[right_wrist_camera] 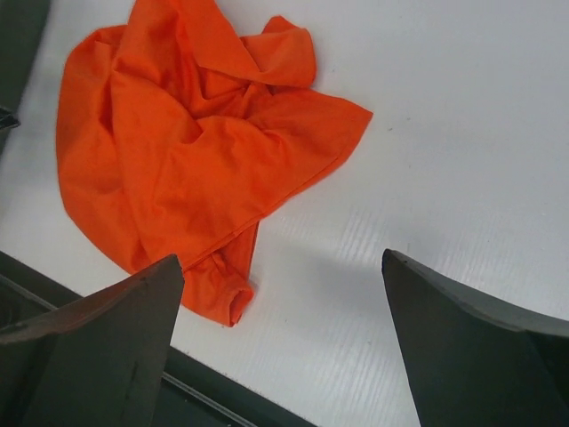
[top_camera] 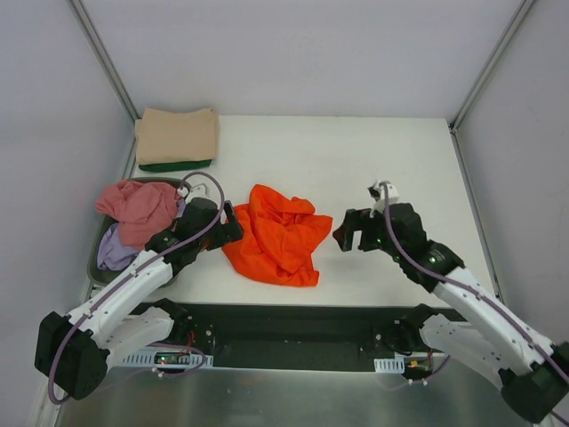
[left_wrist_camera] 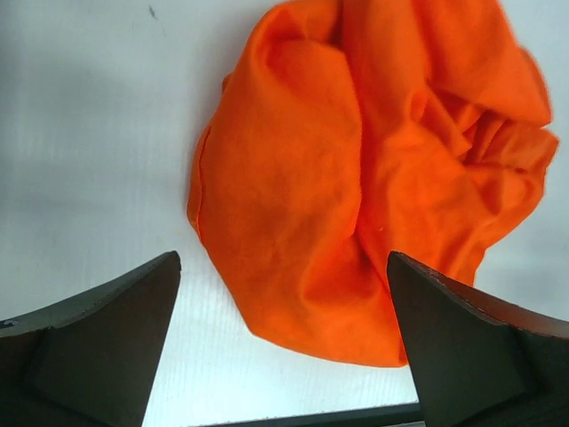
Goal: Fold and stack the t-shirts
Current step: Move the tshirt to the center of the board, then flatten out the tshirt
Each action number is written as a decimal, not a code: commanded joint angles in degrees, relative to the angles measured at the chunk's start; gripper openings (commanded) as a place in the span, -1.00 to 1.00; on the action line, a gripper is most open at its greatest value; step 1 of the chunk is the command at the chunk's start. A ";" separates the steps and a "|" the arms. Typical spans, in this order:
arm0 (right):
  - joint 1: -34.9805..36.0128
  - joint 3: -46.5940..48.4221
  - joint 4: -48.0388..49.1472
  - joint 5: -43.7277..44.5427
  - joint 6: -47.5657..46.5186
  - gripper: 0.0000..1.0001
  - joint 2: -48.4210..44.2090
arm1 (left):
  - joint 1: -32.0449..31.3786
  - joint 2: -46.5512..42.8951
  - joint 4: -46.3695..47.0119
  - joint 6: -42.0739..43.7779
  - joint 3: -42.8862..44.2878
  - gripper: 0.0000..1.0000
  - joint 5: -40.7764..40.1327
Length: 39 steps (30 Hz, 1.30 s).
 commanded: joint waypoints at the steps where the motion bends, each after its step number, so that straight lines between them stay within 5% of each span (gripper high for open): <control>1: -0.34 5.89 9.74 -4.87 -4.88 0.92 15.60 | 0.21 1.34 1.05 -2.61 -2.42 0.98 4.78; 7: -0.26 21.17 12.83 -15.15 -12.62 0.92 39.32 | 0.30 7.40 3.42 -3.15 -2.34 0.98 3.29; 14: -0.34 36.66 7.90 -18.35 -14.56 0.92 60.00 | 0.74 15.04 8.26 -2.71 -2.17 0.67 7.24; 17: -0.34 39.30 5.46 -16.06 -15.18 0.92 64.84 | 0.91 19.09 8.26 -1.65 -0.50 0.45 8.56; 21: -0.34 40.45 4.74 -13.95 -15.88 0.98 68.19 | 1.26 22.79 8.26 -1.48 0.73 -0.17 8.47; 24: -0.34 43.16 1.95 -13.16 -16.49 0.69 70.82 | 1.53 23.76 8.17 -1.21 1.61 -0.63 8.30; 26: -0.43 45.54 -0.70 -12.89 -16.41 0.29 72.58 | 1.62 23.67 8.08 -0.78 2.23 -0.97 8.39; 30: -0.34 41.52 2.97 -7.46 -14.57 -0.48 68.21 | 1.62 20.69 7.38 0.19 2.93 -1.00 7.69; 34: -0.34 35.10 6.05 0.17 -13.68 -0.70 57.50 | 1.53 14.29 5.36 1.07 3.54 -1.00 6.19; 39: -0.34 27.98 4.40 7.92 -14.39 -0.73 39.14 | 1.53 0.67 2.46 3.96 6.61 -1.00 3.82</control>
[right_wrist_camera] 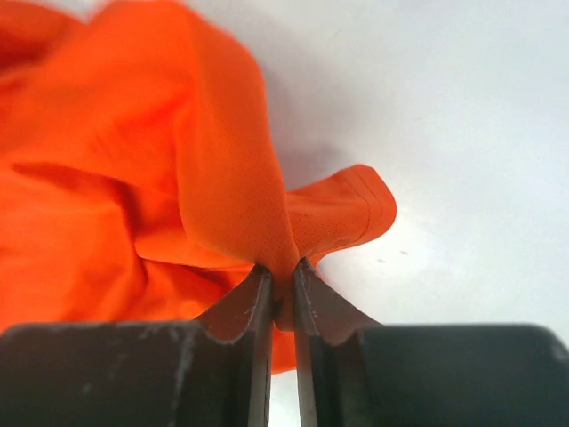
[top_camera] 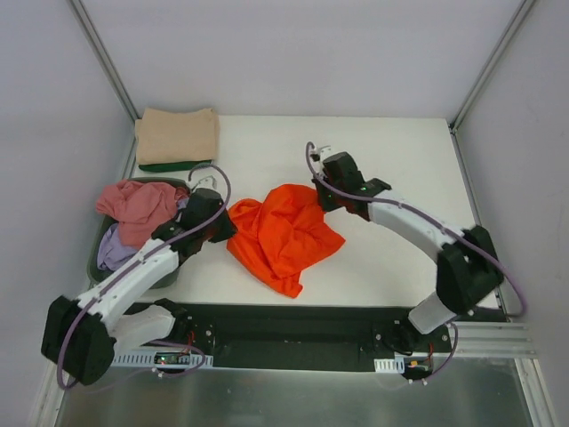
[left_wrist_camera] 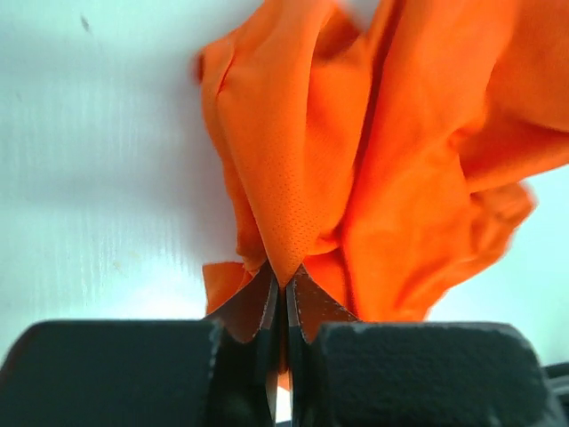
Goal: Fold and stack the t-shirts
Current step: Flatten out the tshirt
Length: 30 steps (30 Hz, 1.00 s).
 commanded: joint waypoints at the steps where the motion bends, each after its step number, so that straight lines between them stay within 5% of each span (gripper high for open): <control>1: -0.12 -3.39 -0.19 9.97 -0.29 -0.73 -19.02 | 0.39 -12.61 -2.57 4.12 5.51 -1.00 -2.63; 8: -0.12 -7.01 -4.77 6.12 -1.60 -0.70 -44.51 | 0.30 -28.97 -2.66 7.99 12.71 -1.00 0.88; 16: -0.12 -2.53 -6.18 -7.16 -2.40 -0.71 -63.25 | 0.30 -36.01 -2.75 11.51 22.11 -1.00 5.90; 21: -0.12 -0.94 -7.59 -6.73 -1.69 -0.69 -65.81 | 0.30 -35.67 -2.48 11.16 24.32 -1.00 8.97; 24: -0.12 -1.47 -8.46 1.23 -1.34 -0.69 -63.28 | 0.30 -31.03 -1.52 11.16 22.57 -1.00 6.96; 30: -2.48 -4.45 -12.16 24.38 -1.35 -0.63 -48.18 | 0.57 -12.50 -1.34 11.25 20.19 -0.84 -12.08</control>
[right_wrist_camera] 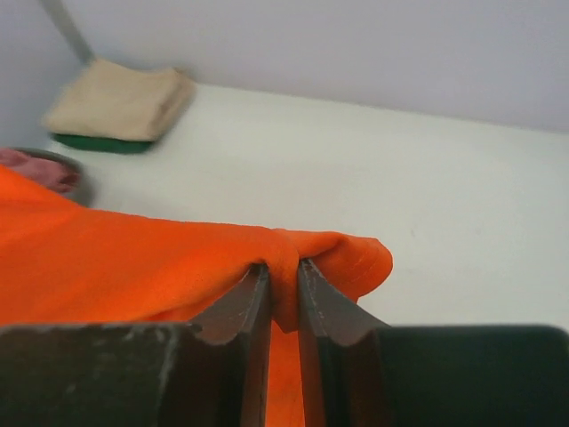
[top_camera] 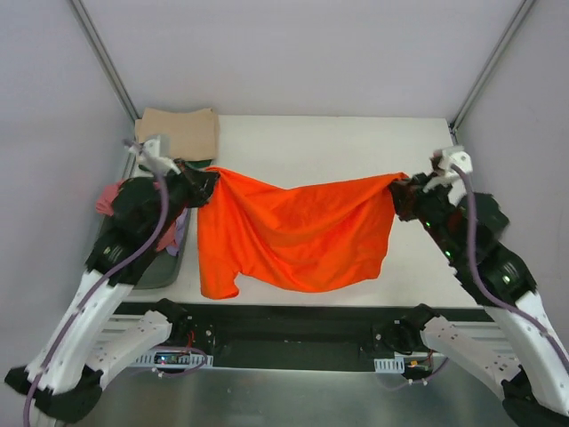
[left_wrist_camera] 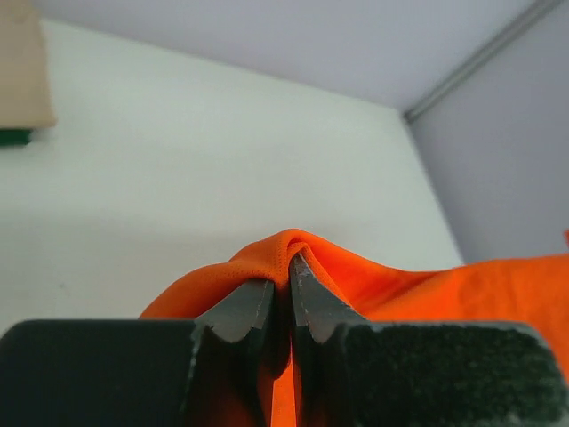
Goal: Fold and stack the t-shirts
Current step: Flatten out the tshirt
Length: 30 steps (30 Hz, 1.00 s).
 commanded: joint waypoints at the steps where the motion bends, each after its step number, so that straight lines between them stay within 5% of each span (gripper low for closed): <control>1: -5.09 -3.27 -2.50 16.15 1.14 -0.63 14.54 | 1.29 17.04 0.56 1.59 -1.71 -0.78 -15.63; 2: -9.55 -3.98 -2.59 12.14 2.02 -0.63 20.41 | 2.08 22.05 0.47 2.20 -0.75 -0.70 -14.95; 3: -12.81 -4.59 -1.37 8.97 2.64 -0.57 25.43 | 3.13 27.84 0.38 2.90 0.65 -0.35 -13.47; 4: -16.07 -4.60 -0.31 7.29 3.52 -0.27 29.83 | 3.49 31.29 -0.14 3.95 2.23 0.18 -12.67; 5: -18.36 -3.38 -0.13 5.27 4.13 0.25 34.83 | 3.58 36.90 -1.80 4.14 4.51 0.76 -12.31; 6: -19.52 -1.98 -0.30 5.07 4.31 0.68 39.14 | 3.66 39.83 -3.64 4.14 6.88 0.98 -12.14; 10: -19.53 3.84 -6.98 10.25 4.75 0.98 45.52 | 3.75 43.38 -7.26 3.35 9.02 0.98 -11.61; 18: -20.14 -11.43 -2.67 13.08 15.02 0.92 27.18 | 3.32 26.87 -7.18 -4.11 -10.20 0.98 -0.62; 21: -20.14 -19.51 1.08 1.79 16.62 0.92 19.70 | 3.31 17.99 -7.18 -7.54 -18.73 0.98 -0.10; 25: -20.23 -29.45 11.10 -24.21 21.44 0.92 14.32 | 3.31 8.59 -7.26 -10.70 -26.48 0.98 2.81; 30: -20.06 -34.39 12.44 -30.09 25.23 0.92 15.02 | 3.31 5.22 -9.37 -14.14 -30.45 0.98 -0.26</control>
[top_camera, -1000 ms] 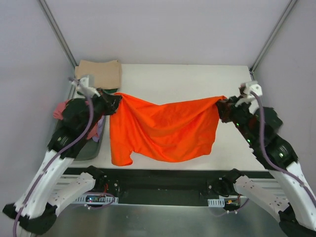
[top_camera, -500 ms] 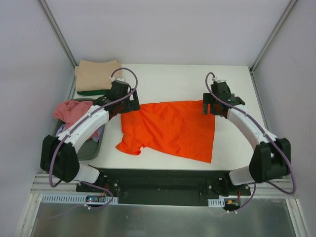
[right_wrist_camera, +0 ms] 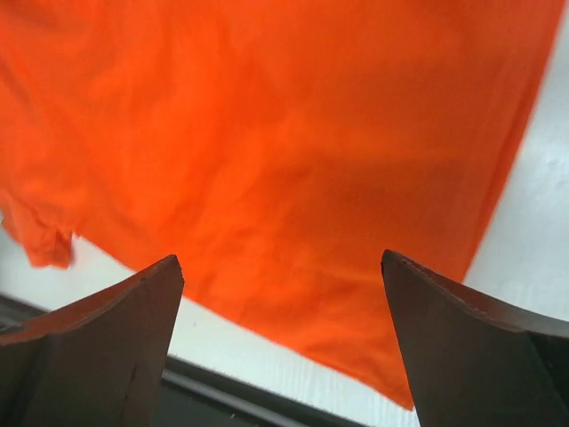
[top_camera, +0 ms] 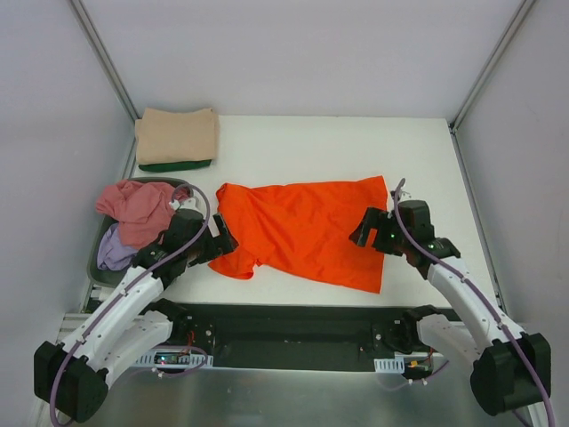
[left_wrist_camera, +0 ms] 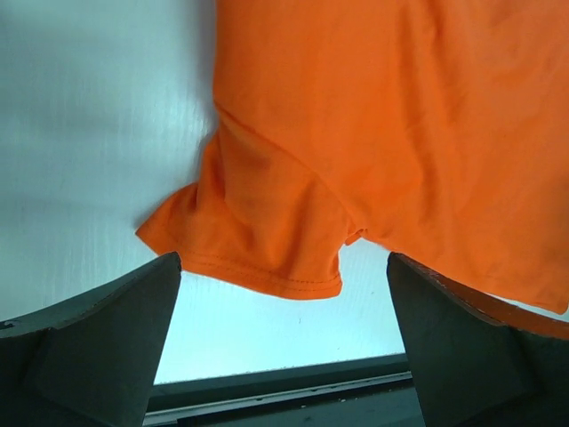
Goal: Fold and stack the t-shirts
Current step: Flatten out the tshirt
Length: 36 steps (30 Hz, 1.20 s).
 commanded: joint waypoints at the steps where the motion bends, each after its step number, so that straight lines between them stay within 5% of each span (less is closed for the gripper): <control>1: 0.03 -2.92 5.84 -11.92 5.52 0.92 -0.26 | -0.31 -0.96 -1.63 -4.37 -1.51 0.98 -1.73; 7: 2.66 -4.77 9.44 -15.35 3.15 0.92 1.40 | -0.31 2.46 -1.90 -4.81 -1.60 0.98 -1.38; 12: 4.43 -3.72 13.84 -15.53 3.59 0.92 11.75 | -0.31 4.40 -1.90 -5.34 -1.86 0.98 -0.94; 18: 3.81 1.02 11.57 -8.51 2.37 0.92 20.73 | -0.31 4.93 -1.99 -4.99 -2.48 0.98 0.11; 33: -11.21 1.82 9.80 -5.33 -0.19 0.92 28.04 | -0.40 5.37 -1.90 -4.90 -3.71 0.98 1.87; 36: -11.75 1.73 9.80 -6.73 -0.45 0.92 26.03 | -1.01 5.55 -1.64 -4.90 -4.32 0.83 5.20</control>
